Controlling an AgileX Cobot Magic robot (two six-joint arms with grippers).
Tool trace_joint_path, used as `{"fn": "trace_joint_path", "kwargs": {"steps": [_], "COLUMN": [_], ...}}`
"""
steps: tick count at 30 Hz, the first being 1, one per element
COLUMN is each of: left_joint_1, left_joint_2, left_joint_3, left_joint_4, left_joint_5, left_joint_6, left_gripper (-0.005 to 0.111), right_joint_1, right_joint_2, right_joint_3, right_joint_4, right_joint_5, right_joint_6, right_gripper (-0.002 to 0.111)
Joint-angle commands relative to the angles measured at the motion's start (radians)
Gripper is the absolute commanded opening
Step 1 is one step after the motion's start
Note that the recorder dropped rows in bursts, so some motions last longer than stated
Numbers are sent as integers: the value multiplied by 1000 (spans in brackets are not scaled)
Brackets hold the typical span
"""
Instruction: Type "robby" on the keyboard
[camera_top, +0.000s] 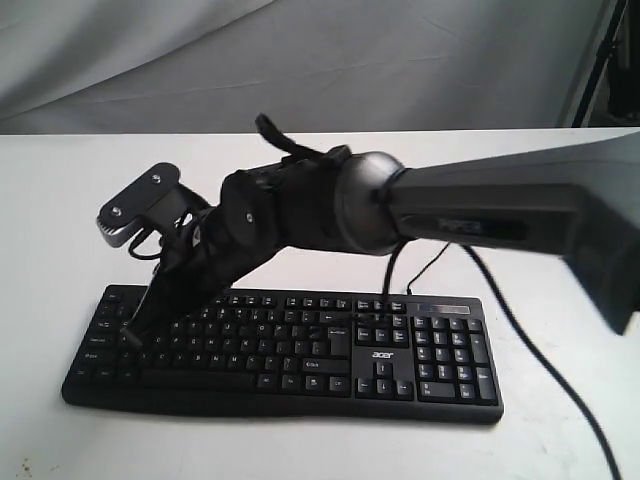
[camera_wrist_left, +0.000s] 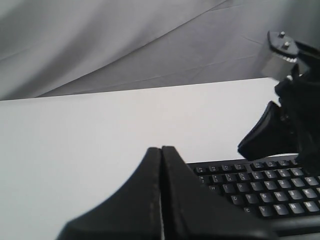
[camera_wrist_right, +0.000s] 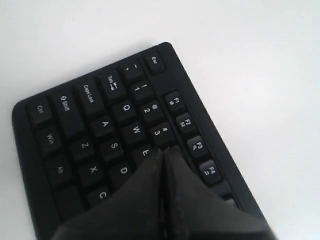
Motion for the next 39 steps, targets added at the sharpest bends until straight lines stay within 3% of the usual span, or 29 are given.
{"fn": "trace_joint_path", "kwargs": {"steps": [1,7,39], "left_joint_1": [-6,-6,-6], "left_joint_2": [-3,-3,-3], "left_joint_3": [4,4,4], "left_joint_4": [5,5,5], "left_joint_5": [-7,-7,-7], "left_joint_6": [-3,-3,-3], "left_gripper": [0,0,0], "right_joint_1": [-36,-88,-88], "right_joint_2": [-123,-195,-117], "right_joint_3": [151,363,366], "right_joint_4": [-4,22,34], "right_joint_5": [-41,-154,-176], "right_joint_6": [3,25,15], "right_gripper": [0,0,0]}}
